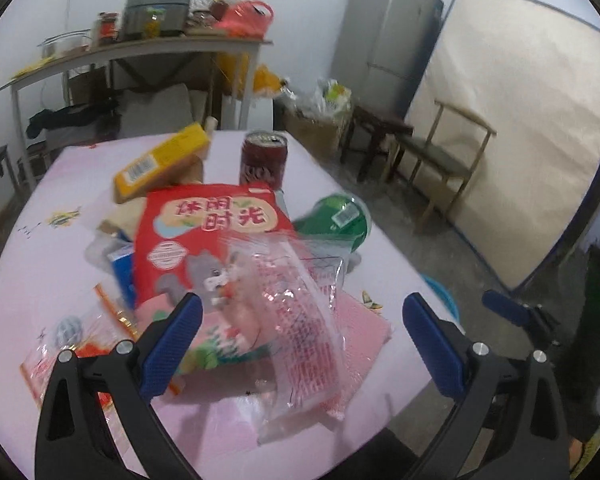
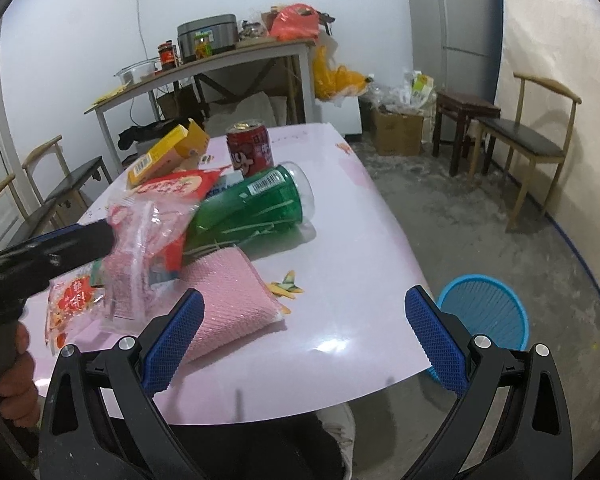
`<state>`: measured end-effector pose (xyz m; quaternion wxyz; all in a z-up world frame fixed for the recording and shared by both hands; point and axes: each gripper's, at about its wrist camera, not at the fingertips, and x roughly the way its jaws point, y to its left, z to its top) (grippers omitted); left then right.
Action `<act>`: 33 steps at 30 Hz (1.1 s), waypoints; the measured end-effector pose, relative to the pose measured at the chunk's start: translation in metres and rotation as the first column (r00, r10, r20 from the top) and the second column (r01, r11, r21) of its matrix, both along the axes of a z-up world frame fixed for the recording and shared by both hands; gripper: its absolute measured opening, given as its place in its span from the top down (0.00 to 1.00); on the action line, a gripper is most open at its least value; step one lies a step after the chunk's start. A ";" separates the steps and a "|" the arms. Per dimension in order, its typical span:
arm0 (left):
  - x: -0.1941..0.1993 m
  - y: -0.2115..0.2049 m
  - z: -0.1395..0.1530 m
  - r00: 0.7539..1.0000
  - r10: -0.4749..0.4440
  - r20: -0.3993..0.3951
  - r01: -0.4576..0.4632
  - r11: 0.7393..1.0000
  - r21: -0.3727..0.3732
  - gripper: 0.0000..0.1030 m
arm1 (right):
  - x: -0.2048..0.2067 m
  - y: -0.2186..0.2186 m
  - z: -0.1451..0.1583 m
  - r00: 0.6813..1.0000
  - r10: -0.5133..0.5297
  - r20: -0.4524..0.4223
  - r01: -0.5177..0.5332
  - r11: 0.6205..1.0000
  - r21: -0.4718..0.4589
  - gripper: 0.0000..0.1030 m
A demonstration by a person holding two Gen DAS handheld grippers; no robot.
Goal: Collect trash
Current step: 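Grasp the clear plastic bag with the left gripper while the right gripper grasps the red snack packet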
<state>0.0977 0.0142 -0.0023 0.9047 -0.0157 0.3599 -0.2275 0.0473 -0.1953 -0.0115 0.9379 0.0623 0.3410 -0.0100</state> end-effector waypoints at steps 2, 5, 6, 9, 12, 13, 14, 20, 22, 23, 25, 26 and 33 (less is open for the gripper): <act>0.012 -0.009 -0.007 1.000 0.008 -0.010 -0.008 0.999 0.038 0.11 | 0.002 -0.004 -0.004 1.000 -0.008 -0.010 0.008 1.000 0.006 0.07; 0.024 -0.021 -0.018 1.000 0.017 -0.021 -0.014 0.992 0.126 0.24 | 0.004 -0.014 -0.009 0.999 -0.026 -0.027 0.027 0.999 0.025 0.07; 0.028 -0.020 -0.026 0.999 0.021 -0.033 -0.016 0.989 0.146 0.26 | 0.004 -0.017 -0.010 0.999 -0.031 -0.031 0.032 0.999 0.030 0.07; 0.029 -0.023 -0.034 0.999 0.036 -0.022 -0.031 0.979 0.200 0.29 | 0.006 -0.021 -0.012 0.999 -0.036 -0.035 0.037 0.999 0.032 0.07; 0.026 -0.025 -0.036 0.999 0.042 -0.003 -0.040 0.970 0.241 0.43 | 0.006 -0.023 -0.013 0.999 -0.034 -0.037 0.036 0.999 0.037 0.07; 0.025 -0.025 -0.035 0.999 0.046 0.001 -0.045 0.968 0.249 0.47 | 0.006 -0.023 -0.012 0.999 -0.032 -0.036 0.034 0.999 0.039 0.07; 0.024 -0.025 -0.035 0.999 0.045 0.003 -0.045 0.967 0.250 0.50 | 0.005 -0.023 -0.011 0.999 -0.031 -0.034 0.032 0.999 0.039 0.07; 0.017 -0.016 -0.026 0.999 0.042 0.002 -0.042 0.981 0.191 0.68 | 0.002 -0.020 -0.003 1.000 -0.024 -0.016 0.024 0.999 0.034 0.08; 0.013 -0.010 -0.023 0.999 0.038 0.003 -0.038 0.988 0.153 0.72 | 0.001 -0.019 0.000 1.000 -0.019 -0.012 0.020 0.999 0.043 0.08; 0.011 -0.008 -0.021 0.999 0.035 0.006 -0.036 0.990 0.133 0.73 | 0.000 -0.019 0.001 1.000 -0.016 -0.010 0.016 0.999 0.049 0.09; 0.004 -0.001 -0.014 0.999 0.032 0.020 -0.034 0.996 0.085 0.74 | 0.001 -0.020 0.003 1.000 0.001 -0.017 0.000 0.996 0.085 0.10; 0.001 0.003 -0.011 0.999 0.034 0.030 -0.035 0.997 0.068 0.74 | 0.001 -0.021 0.004 1.000 0.012 -0.025 -0.009 0.993 0.118 0.11; -0.033 0.044 -0.003 0.994 0.080 0.068 -0.079 0.997 -0.024 0.77 | 0.007 -0.015 0.008 0.995 0.078 -0.055 -0.064 0.975 0.213 0.25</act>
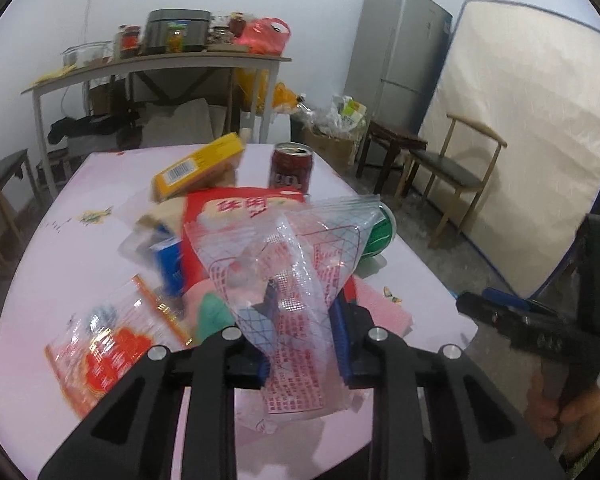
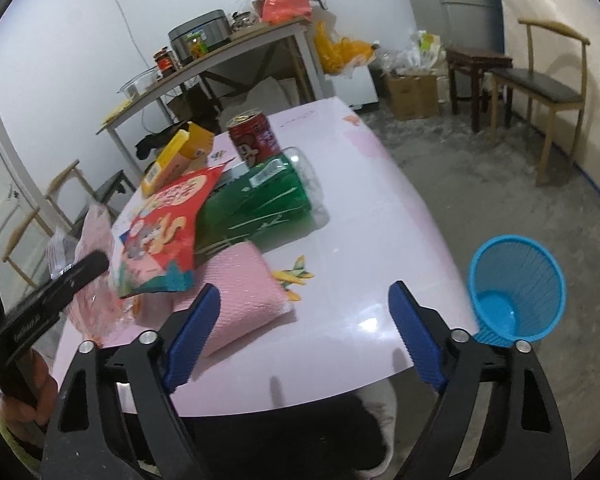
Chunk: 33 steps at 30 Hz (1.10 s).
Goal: Collect trash
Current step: 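Grasp the clear plastic bag with the left gripper while the right gripper grasps the red snack packet, then lift both held bags and carry them over the blue wastebasket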
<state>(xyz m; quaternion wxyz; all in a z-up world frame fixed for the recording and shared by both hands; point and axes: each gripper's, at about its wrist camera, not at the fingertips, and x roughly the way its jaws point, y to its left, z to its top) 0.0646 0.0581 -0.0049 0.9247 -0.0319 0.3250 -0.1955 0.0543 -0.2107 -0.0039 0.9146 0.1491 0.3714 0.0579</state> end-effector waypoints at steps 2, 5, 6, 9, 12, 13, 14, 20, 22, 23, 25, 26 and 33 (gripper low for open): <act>-0.012 0.017 -0.001 1.000 0.029 0.005 -0.029 1.000 -0.006 0.77 | 0.001 0.007 0.006 0.999 0.039 0.014 -0.039 0.999 0.013 0.26; -0.024 0.043 -0.003 0.996 0.093 0.005 -0.093 0.996 0.009 0.77 | 0.002 0.032 0.017 0.985 0.160 0.061 -0.161 0.987 0.011 0.26; -0.029 0.057 -0.004 0.990 0.138 -0.001 -0.138 0.990 0.015 0.77 | 0.002 0.044 0.020 0.973 0.217 0.076 -0.218 0.976 0.013 0.26; -0.036 0.098 -0.008 0.966 0.257 -0.037 -0.257 0.966 -0.012 0.77 | 0.003 0.091 0.028 0.916 0.386 0.109 -0.390 0.921 0.014 0.26; -0.036 0.140 -0.017 0.924 0.370 -0.096 -0.376 0.925 -0.056 0.77 | 0.011 0.142 0.028 0.856 0.507 0.101 -0.510 0.860 0.001 0.26; -0.037 0.151 -0.020 0.910 0.399 -0.112 -0.408 0.911 -0.065 0.77 | 0.014 0.165 0.025 0.830 0.550 0.089 -0.552 0.834 -0.009 0.26; -0.038 0.164 -0.024 0.893 0.433 -0.126 -0.443 0.893 -0.074 0.77 | 0.015 0.178 0.023 0.815 0.573 0.080 -0.574 0.819 -0.018 0.26; -0.045 0.194 -0.031 0.852 0.509 -0.121 -0.520 0.850 -0.085 0.77 | 0.003 0.249 0.003 0.725 0.688 0.021 -0.677 0.718 -0.163 0.28; -0.046 0.200 -0.033 0.848 0.516 -0.122 -0.527 0.844 -0.094 0.77 | -0.003 0.270 -0.005 0.699 0.715 0.010 -0.693 0.680 -0.240 0.31; -0.046 0.202 -0.035 0.846 0.519 -0.124 -0.531 0.842 -0.098 0.77 | -0.005 0.277 -0.009 0.684 0.729 0.005 -0.703 0.661 -0.263 0.33; -0.045 0.210 -0.036 0.842 0.525 -0.126 -0.538 0.836 -0.112 0.77 | -0.006 0.295 -0.021 0.658 0.753 -0.015 -0.718 0.621 -0.314 0.36; -0.047 0.214 -0.037 0.841 0.526 -0.125 -0.539 0.834 -0.116 0.77 | -0.008 0.303 -0.027 0.649 0.760 -0.026 -0.721 0.603 -0.342 0.39; -0.046 0.223 -0.043 0.839 0.526 -0.136 -0.542 0.829 -0.138 0.77 | -0.007 0.319 -0.057 0.661 0.744 -0.097 -0.687 0.548 -0.478 0.60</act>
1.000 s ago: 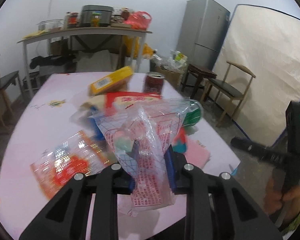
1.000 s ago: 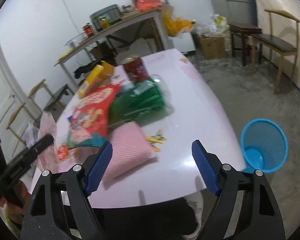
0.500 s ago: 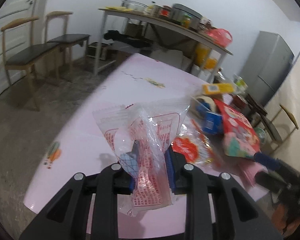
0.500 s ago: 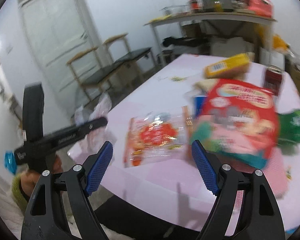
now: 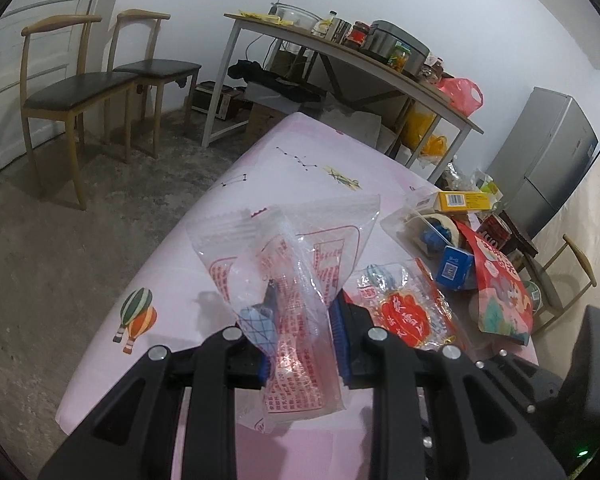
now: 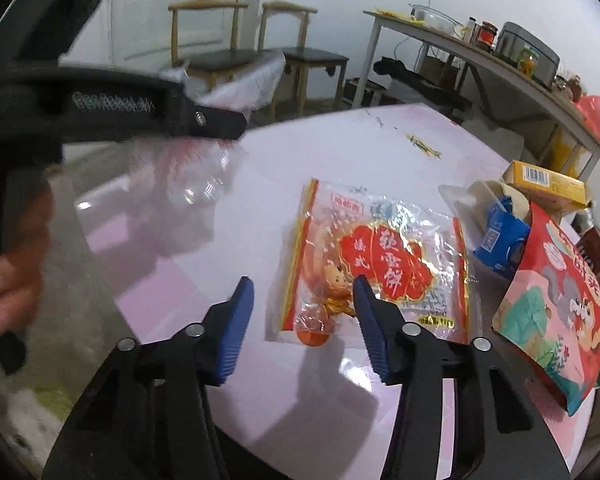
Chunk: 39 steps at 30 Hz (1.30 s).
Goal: Collect trash
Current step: 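Lift both held bags and carry them over the blue wastebasket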
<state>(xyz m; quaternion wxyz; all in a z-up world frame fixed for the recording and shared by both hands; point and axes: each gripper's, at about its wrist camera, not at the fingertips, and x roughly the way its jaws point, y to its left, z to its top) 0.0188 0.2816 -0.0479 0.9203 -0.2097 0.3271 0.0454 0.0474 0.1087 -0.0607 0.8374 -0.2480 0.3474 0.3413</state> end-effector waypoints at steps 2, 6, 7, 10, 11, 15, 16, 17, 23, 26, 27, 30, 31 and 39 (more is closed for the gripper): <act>0.000 0.000 0.000 1.000 0.000 0.001 0.000 1.000 0.002 0.77 | 0.000 0.000 -0.003 1.000 -0.002 0.005 0.002 1.000 -0.010 0.69; -0.001 0.001 0.001 1.000 0.005 0.002 -0.005 1.000 0.010 0.77 | -0.009 0.001 0.000 0.999 0.008 0.033 -0.008 1.000 -0.022 0.90; -0.001 0.001 0.001 1.000 0.007 0.005 -0.007 1.000 0.012 0.77 | -0.010 0.001 0.001 0.999 0.007 0.035 -0.007 1.000 -0.021 0.91; -0.006 0.000 0.007 1.000 0.017 0.015 -0.018 0.999 0.028 0.77 | -0.015 -0.004 0.009 0.999 0.016 0.043 -0.017 1.000 0.013 0.95; -0.008 -0.001 0.010 1.000 0.021 0.020 -0.022 0.999 0.034 0.77 | -0.019 -0.006 0.015 0.998 0.022 0.053 -0.024 0.999 0.031 0.95; -0.021 -0.004 0.031 0.997 0.042 0.057 -0.046 0.996 0.071 0.77 | -0.031 -0.019 0.045 0.997 0.040 0.071 -0.049 0.990 0.134 0.96; -0.024 -0.006 0.036 0.997 0.044 0.068 -0.049 0.996 0.078 0.77 | -0.035 -0.027 0.059 0.997 0.042 0.072 -0.055 0.981 0.186 0.96; -0.028 -0.008 0.045 0.995 0.044 0.085 -0.051 0.995 0.088 0.77 | -0.037 -0.031 0.067 0.996 0.042 0.073 -0.057 0.975 0.214 0.96; -0.044 -0.036 0.101 0.978 -0.020 0.208 -0.017 0.985 0.173 0.77 | -0.050 -0.091 0.133 0.992 0.005 0.124 -0.060 0.894 0.445 0.96; -0.043 -0.068 0.132 0.955 -0.120 0.271 0.064 0.977 0.205 0.77 | -0.064 -0.134 0.163 0.975 -0.088 0.203 -0.030 0.856 0.515 0.96; -0.039 -0.085 0.144 0.941 -0.171 0.293 0.111 0.971 0.211 0.77 | -0.065 -0.143 0.169 0.967 -0.122 0.225 -0.015 0.851 0.525 0.96; -0.023 -0.130 0.165 0.896 -0.308 0.319 0.248 0.945 0.215 0.77 | -0.079 -0.196 0.190 0.917 -0.279 0.284 0.072 0.818 0.570 0.96; -0.013 -0.151 0.171 0.878 -0.363 0.314 0.308 0.928 0.212 0.77 | -0.083 -0.220 0.195 0.891 -0.348 0.291 0.122 0.802 0.585 0.96; 0.082 -0.360 0.169 0.630 -0.770 0.103 0.766 0.638 0.081 0.77 | -0.079 -0.393 0.163 0.696 -0.715 0.065 0.532 0.574 0.622 0.96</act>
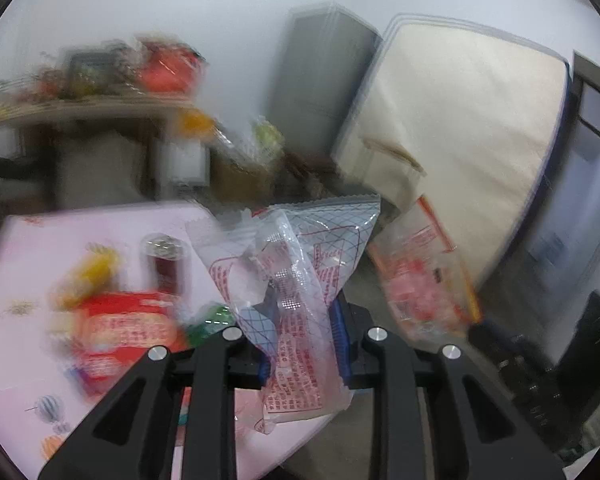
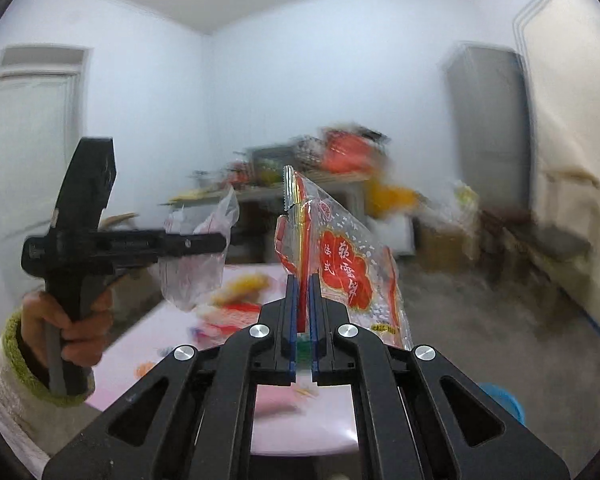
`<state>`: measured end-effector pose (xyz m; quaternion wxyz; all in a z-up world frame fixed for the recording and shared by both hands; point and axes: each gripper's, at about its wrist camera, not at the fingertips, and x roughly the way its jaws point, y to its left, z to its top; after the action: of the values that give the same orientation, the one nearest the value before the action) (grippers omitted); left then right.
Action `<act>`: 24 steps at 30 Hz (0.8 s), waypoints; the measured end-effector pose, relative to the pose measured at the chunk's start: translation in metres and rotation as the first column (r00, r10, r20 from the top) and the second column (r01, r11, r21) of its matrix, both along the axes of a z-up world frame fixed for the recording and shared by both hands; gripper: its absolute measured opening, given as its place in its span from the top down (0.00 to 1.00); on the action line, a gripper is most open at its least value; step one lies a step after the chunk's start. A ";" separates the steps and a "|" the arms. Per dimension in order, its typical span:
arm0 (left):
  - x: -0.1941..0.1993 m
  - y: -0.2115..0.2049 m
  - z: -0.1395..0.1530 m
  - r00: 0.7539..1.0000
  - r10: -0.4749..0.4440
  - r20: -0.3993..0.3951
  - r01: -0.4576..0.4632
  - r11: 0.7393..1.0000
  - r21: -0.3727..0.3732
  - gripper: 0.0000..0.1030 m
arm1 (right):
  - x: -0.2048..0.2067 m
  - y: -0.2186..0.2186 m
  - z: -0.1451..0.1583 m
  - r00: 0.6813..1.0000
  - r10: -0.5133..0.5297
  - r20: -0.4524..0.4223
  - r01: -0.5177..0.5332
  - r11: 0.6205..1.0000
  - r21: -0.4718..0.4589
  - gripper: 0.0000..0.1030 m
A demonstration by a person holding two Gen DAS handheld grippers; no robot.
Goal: Collect trash
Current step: 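Lift both held bags and carry them over the blue wastebasket, then open both grippers to drop the bags into the blue wastebasket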
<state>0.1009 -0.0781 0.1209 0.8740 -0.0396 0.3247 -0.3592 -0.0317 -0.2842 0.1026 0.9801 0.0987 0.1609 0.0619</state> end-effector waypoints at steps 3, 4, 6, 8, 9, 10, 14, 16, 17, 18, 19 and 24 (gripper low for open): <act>0.035 -0.091 -0.030 0.981 -0.122 -0.153 0.135 0.988 0.078 0.77 | 0.008 -0.054 -0.032 0.992 -0.088 -0.095 0.097 0.990 0.101 0.96; 0.044 -0.120 -0.043 0.971 -0.145 -0.192 0.169 0.979 0.115 0.77 | 0.012 -0.079 -0.051 0.983 -0.114 -0.143 0.137 0.977 0.161 0.96; 0.062 -0.182 -0.076 0.949 -0.178 -0.260 0.236 0.948 0.213 0.77 | 0.022 -0.112 -0.081 0.969 -0.137 -0.205 0.187 0.949 0.253 0.96; 0.075 -0.227 -0.108 0.932 -0.193 -0.306 0.286 0.912 0.295 0.77 | 0.040 -0.148 -0.115 0.956 -0.136 -0.261 0.228 0.903 0.365 0.96; 0.082 -0.256 -0.131 0.921 -0.197 -0.336 0.317 0.881 0.350 0.77 | 0.047 -0.166 -0.133 0.949 -0.134 -0.286 0.248 0.875 0.415 0.96; 0.086 -0.274 -0.147 0.914 -0.193 -0.356 0.331 0.862 0.383 0.77 | 0.052 -0.178 -0.147 0.943 -0.134 -0.305 0.266 0.854 0.447 0.96; 0.110 -0.339 -0.215 0.892 -0.160 -0.424 0.369 0.798 0.477 0.77 | 0.077 -0.226 -0.208 0.915 -0.134 -0.381 0.346 0.744 0.572 0.96; 0.123 -0.361 -0.245 0.877 -0.132 -0.461 0.371 0.796 0.478 0.76 | 0.087 -0.244 -0.231 0.905 -0.136 -0.403 0.375 0.704 0.603 0.96; 0.129 -0.371 -0.255 0.873 -0.121 -0.472 0.372 0.792 0.485 0.75 | 0.089 -0.251 -0.242 0.897 -0.146 -0.416 0.394 0.690 0.607 0.96; 0.137 -0.384 -0.270 0.868 -0.101 -0.486 0.369 0.786 0.496 0.75 | 0.094 -0.257 -0.253 0.888 -0.152 -0.434 0.414 0.673 0.613 0.96; 0.144 -0.393 -0.279 0.863 -0.086 -0.497 0.367 0.783 0.502 0.74 | 0.102 -0.267 -0.266 0.882 -0.143 -0.449 0.427 0.646 0.633 0.96; 0.162 -0.421 -0.315 0.857 -0.047 -0.514 0.365 0.760 0.538 0.52 | 0.110 -0.296 -0.304 0.846 -0.161 -0.508 0.493 0.598 0.632 0.76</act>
<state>0.2628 -0.4987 -0.1946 0.6854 0.2002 0.6283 -0.3088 0.0787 -0.5798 -0.2017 0.7915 0.5280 0.2959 -0.0848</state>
